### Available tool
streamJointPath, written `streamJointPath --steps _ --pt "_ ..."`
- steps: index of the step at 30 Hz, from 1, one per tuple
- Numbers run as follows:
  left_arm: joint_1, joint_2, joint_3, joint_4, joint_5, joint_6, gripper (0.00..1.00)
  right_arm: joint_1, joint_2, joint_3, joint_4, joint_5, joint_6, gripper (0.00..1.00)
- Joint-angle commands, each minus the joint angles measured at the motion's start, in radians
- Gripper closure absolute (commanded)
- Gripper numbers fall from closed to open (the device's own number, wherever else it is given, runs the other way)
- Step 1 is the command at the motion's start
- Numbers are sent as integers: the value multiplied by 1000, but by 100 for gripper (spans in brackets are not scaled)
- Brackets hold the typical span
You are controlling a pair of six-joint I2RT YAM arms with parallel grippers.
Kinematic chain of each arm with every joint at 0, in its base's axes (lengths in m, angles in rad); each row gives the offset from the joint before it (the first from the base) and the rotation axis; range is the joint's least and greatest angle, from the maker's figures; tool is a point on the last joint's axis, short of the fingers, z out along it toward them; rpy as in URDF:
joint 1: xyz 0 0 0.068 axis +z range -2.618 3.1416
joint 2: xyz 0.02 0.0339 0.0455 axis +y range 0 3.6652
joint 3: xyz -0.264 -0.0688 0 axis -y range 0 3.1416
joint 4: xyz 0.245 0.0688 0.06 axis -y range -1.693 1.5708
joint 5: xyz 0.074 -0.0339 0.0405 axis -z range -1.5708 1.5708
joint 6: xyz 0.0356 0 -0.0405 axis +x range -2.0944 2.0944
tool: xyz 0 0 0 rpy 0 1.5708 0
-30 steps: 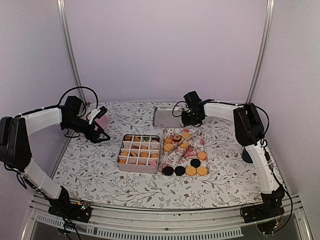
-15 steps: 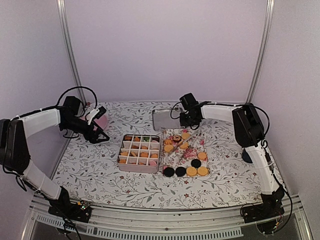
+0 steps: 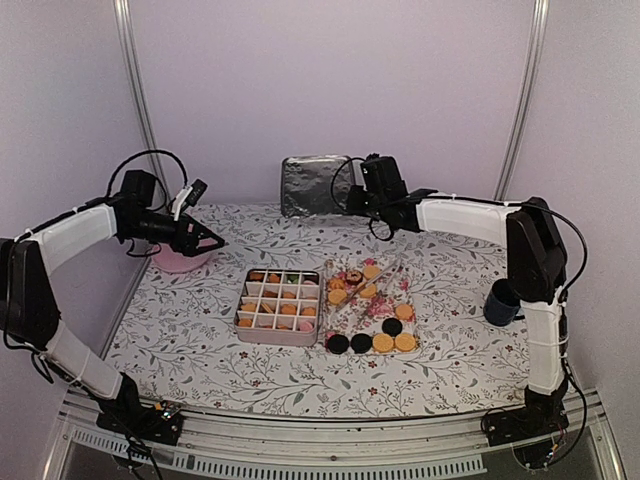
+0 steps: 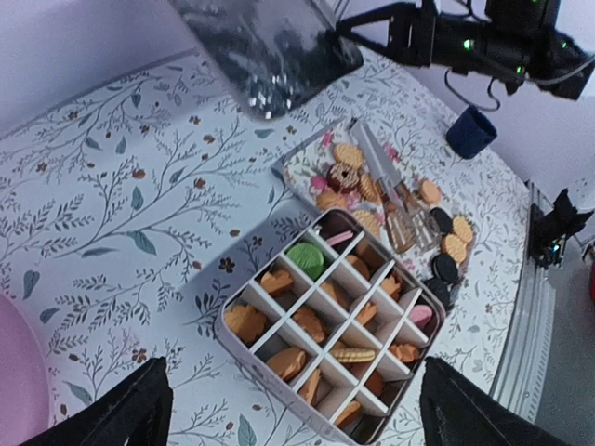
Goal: Pack the cookies
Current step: Pick up the box lid from the corner of the board, then pass from the right arm to the left
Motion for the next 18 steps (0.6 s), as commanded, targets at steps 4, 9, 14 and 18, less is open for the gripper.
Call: streamJointPath --steps 4,9,14,18 --pt "-45 46 82 239 137 -336 8 144 -165 -205 202 54 44 100" --pt "-46 52 61 365 142 -472 12 220 -215 -285 282 95 32 100" --pt "-42 61 22 413 105 -529 18 268 -224 -302 326 106 28 100" --pt "-35 46 -17 443 98 -547 22 297 -214 -284 331 111 6 100"
